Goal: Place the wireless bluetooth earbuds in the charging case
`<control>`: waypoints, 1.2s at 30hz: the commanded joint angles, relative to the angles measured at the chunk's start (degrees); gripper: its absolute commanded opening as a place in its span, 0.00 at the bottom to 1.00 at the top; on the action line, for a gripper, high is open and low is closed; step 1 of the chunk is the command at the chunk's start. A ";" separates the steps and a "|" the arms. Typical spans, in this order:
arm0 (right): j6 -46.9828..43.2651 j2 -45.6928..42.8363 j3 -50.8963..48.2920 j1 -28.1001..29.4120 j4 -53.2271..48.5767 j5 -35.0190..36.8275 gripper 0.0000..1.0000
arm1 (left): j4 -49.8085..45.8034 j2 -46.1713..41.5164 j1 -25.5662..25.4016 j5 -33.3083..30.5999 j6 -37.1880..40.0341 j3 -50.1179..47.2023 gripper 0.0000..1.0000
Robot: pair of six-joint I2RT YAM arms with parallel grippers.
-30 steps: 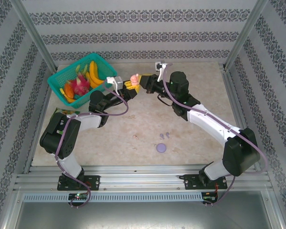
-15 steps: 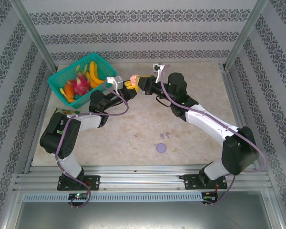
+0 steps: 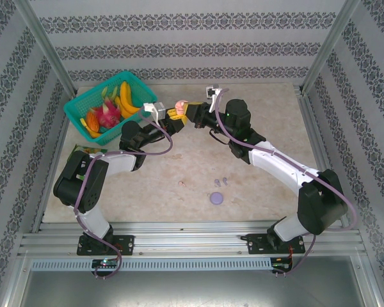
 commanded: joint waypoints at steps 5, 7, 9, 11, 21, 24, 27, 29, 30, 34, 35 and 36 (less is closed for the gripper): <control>0.34 0.36 0.15 0.24 2.41 0.75 0.14 | 2.45 -0.80 -1.17 0.84 -0.77 1.43 0.00; 0.42 0.31 0.17 0.24 2.62 0.82 0.14 | 2.35 -0.78 -1.13 0.89 -0.77 1.46 0.00; 0.35 0.30 0.21 0.20 2.79 0.86 0.14 | 2.34 -0.76 -1.18 0.90 -0.77 1.54 0.00; 0.34 0.18 0.12 0.24 2.95 0.90 0.14 | 2.26 -0.74 -1.15 0.97 -0.67 1.63 0.00; 0.34 -0.01 -0.22 0.16 3.77 1.39 0.13 | 1.91 -0.43 -1.31 1.15 -0.83 1.94 0.00; 0.36 -0.42 -0.31 0.16 4.36 0.99 0.13 | 2.10 -0.21 -1.29 1.00 -0.86 1.86 0.00; 0.12 -0.98 -0.72 0.24 4.70 0.90 0.13 | 2.16 0.01 -1.35 0.97 -0.89 1.92 0.00; -0.20 -1.50 -1.18 0.33 4.87 1.42 0.13 | 2.18 0.09 -1.30 0.98 -1.07 2.05 0.00; -0.34 -1.62 -1.34 0.33 4.90 1.64 0.13 | 2.09 0.09 -1.30 0.98 -1.02 2.05 0.00; -0.85 -1.76 -2.18 0.25 4.90 2.53 0.13 | 2.08 0.05 -1.29 1.02 -1.21 2.29 0.00; -0.87 -1.63 -2.40 0.23 5.03 2.58 0.13 | 2.06 0.10 -1.26 1.06 -1.24 2.31 0.00; -0.70 -1.54 -2.56 0.22 5.22 2.64 0.13 | 1.99 0.00 -1.28 1.13 -1.28 2.36 0.00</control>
